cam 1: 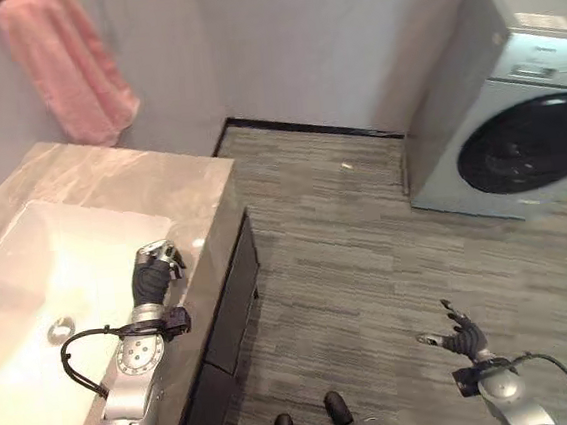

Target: Put brush and paste in cup on sink, flatten towel.

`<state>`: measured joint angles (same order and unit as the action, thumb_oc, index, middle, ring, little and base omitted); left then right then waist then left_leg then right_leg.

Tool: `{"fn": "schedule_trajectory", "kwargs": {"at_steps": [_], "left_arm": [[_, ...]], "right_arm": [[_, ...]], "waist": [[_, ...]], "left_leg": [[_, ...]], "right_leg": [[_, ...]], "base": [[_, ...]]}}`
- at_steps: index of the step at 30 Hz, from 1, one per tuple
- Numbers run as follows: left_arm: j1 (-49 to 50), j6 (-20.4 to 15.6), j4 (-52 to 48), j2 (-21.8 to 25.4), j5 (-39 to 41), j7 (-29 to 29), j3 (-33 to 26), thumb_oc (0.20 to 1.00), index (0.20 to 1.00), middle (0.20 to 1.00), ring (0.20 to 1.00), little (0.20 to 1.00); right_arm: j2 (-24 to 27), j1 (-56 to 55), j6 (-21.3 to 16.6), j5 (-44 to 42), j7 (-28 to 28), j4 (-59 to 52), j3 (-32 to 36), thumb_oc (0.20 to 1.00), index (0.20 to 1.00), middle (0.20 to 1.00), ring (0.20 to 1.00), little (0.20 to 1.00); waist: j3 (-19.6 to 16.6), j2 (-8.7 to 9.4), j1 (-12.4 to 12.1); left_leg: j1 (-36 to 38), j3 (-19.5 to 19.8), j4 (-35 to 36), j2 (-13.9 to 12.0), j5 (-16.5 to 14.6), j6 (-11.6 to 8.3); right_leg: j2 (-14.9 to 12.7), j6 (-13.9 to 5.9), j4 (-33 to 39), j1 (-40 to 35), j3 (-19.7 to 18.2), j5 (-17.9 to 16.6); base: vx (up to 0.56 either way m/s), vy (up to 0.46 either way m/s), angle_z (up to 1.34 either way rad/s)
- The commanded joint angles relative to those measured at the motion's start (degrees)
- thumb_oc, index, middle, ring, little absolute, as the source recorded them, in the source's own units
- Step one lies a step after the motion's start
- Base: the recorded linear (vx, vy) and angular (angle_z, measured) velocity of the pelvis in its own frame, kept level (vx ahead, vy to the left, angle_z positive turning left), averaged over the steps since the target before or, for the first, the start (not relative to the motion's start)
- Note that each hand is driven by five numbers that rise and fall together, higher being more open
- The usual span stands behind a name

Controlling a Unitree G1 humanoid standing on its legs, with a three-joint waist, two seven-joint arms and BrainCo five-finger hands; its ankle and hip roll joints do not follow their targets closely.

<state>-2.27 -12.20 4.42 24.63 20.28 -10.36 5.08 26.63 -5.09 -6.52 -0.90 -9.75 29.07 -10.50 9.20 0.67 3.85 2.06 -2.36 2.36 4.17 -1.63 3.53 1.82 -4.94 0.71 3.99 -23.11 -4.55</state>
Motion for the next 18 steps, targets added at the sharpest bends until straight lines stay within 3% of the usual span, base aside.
{"fn": "schedule_trajectory", "kwargs": {"at_steps": [1,2,3,4,9,14,18], "left_arm": [[1.19,-2.03,-0.07,1.82,1.2,0.95,-0.72,0.2,0.2,0.2,0.2,0.2],[1.67,-1.85,0.09,1.84,0.99,0.99,-0.71,0.2,0.2,0.2,0.2,0.2],[1.96,-1.72,0.46,1.52,0.95,1.21,-0.84,0.2,0.2,0.2,0.2,0.2],[2.86,-1.5,1.83,1.06,0.68,1.58,-0.77,0.2,0.2,0.2,0.2,0.2],[3.85,1.07,7.6,-0.74,-0.08,2.65,1.29,0.2,0.2,0.2,0.2,0.2],[4.27,2.57,13.79,-2.89,-0.74,2.89,3.36,0.2,0.2,0.2,0.2,0.2],[2.9,3.15,21.24,-4.7,-1.42,3.29,5.9,0.2,0.2,0.2,0.2,0.2]], "right_arm": [[0.46,1.79,-2.42,1.51,0.17,-1.55,-0.31,1.0,1.0,1.0,1.0,1.0],[-0.16,3.07,-2.58,1.83,0.32,-1.57,-1.47,1.0,1.0,1.0,1.0,1.0],[-0.62,3.53,-2.42,2.02,0.55,-1.52,-2.0,1.0,1.0,1.0,1.0,1.0],[-1.01,3.44,-2.54,2.26,1.12,-1.38,-2.92,1.0,1.0,1.0,1.0,1.0],[-0.53,1.17,-2.43,1.35,1.21,-1.89,-1.79,1.0,1.0,1.0,1.0,1.0],[-0.95,-0.77,-2.83,-3.54,0.93,-0.91,0.3,1.0,1.0,1.0,1.0,1.0],[-1.02,-1.03,-4.71,-8.14,2.21,0.16,0.32,1.0,1.0,1.0,1.0,1.0]], "waist": [[-2.65,0.87,-2.04],[-2.27,0.79,-3.33],[-2.33,0.8,-3.25],[-2.74,1.58,-2.15],[-3.45,2.63,0.19],[-3.5,2.84,1.7],[-2.33,3.5,2.43]], "left_leg": [[-3.71,3.26,-4.28,0.36,-2.37,0.14],[-3.12,0.59,-4.2,-1.09,-2.81,-0.37],[-3.09,0.01,-4.06,-1.54,-2.53,-0.53],[-2.08,-1.63,-4.17,-1.58,-2.89,-0.37],[-1.75,-1.13,-6.47,-1.16,-3.78,-0.81],[-2.51,-1.62,-10.33,-2.07,-4.3,-2.33],[-7.51,-1.84,-18.75,-2.4,-1.74,-4.75]], "right_leg": [[1.74,-1.72,-8.58,1.21,10.59,6.2],[-1.1,-1.76,-9.69,2.1,20.33,7.26],[-1.69,-1.67,-9.83,2.28,23.36,7.61],[-0.51,-1.25,-9.51,2.08,23.35,7.57],[0.89,1.01,-6.92,-0.4,19.28,7.28],[1.4,2.07,-5.01,-2.02,18.96,7.12],[0.55,2.94,-4.98,-2.94,19.71,6.74]], "base": [[-0.05,0.001,-1.1],[-0.05,-0.017,-1.45],[-0.02,-0.019,-1.79],[0.0,-0.01,-1.38],[0.04,-0.079,-0.2],[0.02,-0.128,0.01],[-0.03,-0.103,0.16]]}}
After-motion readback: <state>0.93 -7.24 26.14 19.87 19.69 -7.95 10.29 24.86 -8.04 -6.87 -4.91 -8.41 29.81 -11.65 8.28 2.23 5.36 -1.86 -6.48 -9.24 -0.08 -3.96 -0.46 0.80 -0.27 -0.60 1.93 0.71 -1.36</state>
